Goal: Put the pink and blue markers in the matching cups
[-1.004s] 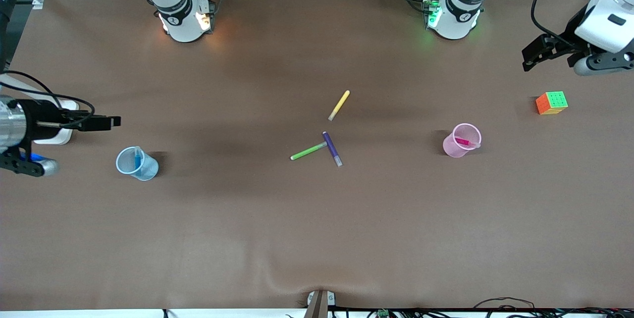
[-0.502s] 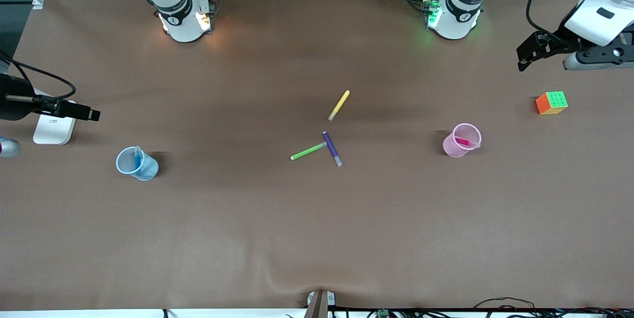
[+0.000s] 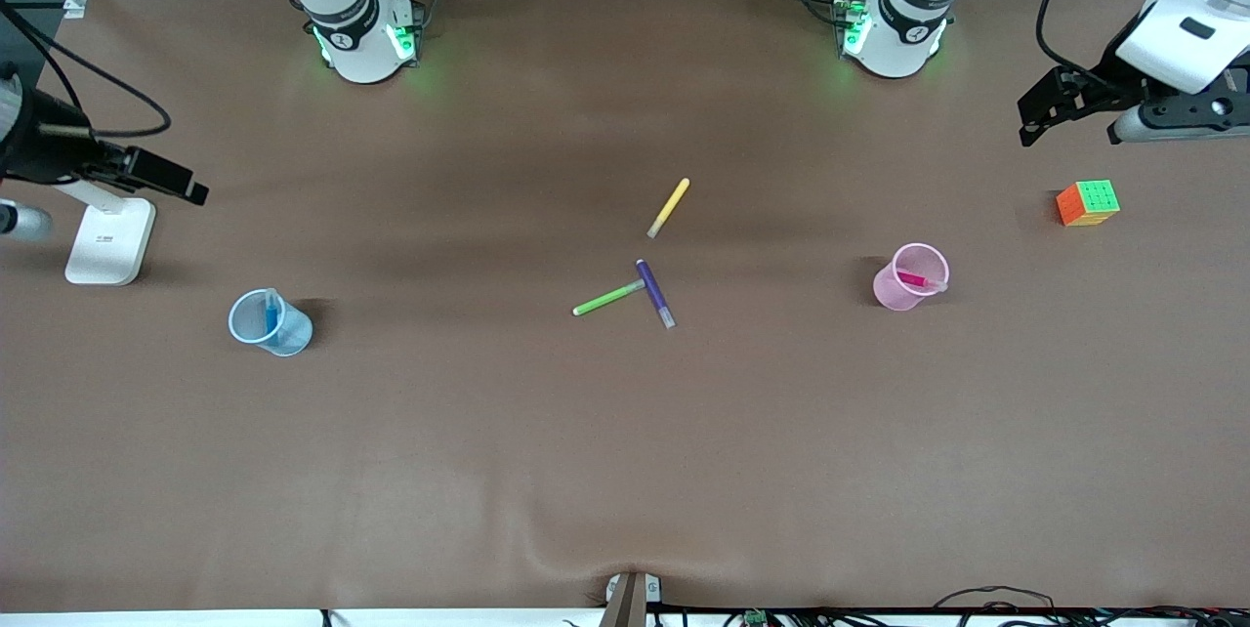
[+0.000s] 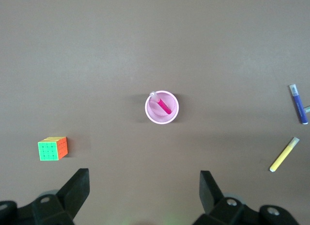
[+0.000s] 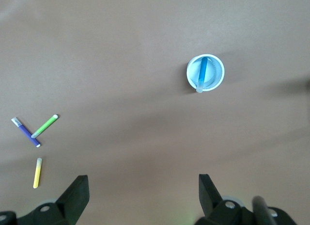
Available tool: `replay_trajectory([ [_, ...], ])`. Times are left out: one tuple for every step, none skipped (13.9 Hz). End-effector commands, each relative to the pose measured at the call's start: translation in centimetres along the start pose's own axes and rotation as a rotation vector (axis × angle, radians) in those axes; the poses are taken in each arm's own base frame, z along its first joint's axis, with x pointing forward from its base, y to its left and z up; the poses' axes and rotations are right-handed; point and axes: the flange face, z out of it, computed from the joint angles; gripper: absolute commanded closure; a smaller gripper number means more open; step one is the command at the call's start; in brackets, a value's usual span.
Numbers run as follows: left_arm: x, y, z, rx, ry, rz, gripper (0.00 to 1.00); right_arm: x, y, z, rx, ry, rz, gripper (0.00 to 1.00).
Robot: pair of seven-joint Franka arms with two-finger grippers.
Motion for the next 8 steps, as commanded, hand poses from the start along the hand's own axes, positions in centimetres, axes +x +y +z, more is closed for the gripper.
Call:
replay_trajectory([
  [0.6, -0.3, -1.1, -0.011, -0.042, 0.009, 0.00, -2.0, 0.4, -1.0, -0.026, 0.034, -0.059, 0.00],
  [0.6, -0.4, -0.9, -0.007, -0.048, 0.035, 0.00, -2.0, 0.7, -0.6, -0.046, 0.036, -0.076, 0.00],
  [0.7, -0.7, -0.9, -0.007, -0.047, 0.061, 0.00, -2.2, 0.9, -0.2, -0.045, 0.042, -0.076, 0.00],
  [1.0, -0.7, -0.6, -0.011, -0.051, 0.063, 0.00, -2.2, 0.9, 0.0, -0.044, 0.048, -0.076, 0.00],
  [1.1, -0.8, -0.7, -0.011, -0.049, 0.062, 0.00, -2.5, 0.7, 0.0, -0.046, 0.050, -0.083, 0.00],
  [1.3, -0.9, -0.5, -0.010, -0.053, 0.061, 0.00, -2.7, 0.8, 0.2, -0.047, 0.054, -0.084, 0.00],
  [1.5, -0.9, -0.5, -0.010, -0.052, 0.061, 0.00, -2.8, 0.8, 0.1, -0.048, 0.057, -0.092, 0.00],
  [1.6, -1.2, -0.6, -0.011, -0.049, 0.057, 0.00, -2.8, 0.9, 0.0, -0.059, 0.059, -0.122, 0.00],
])
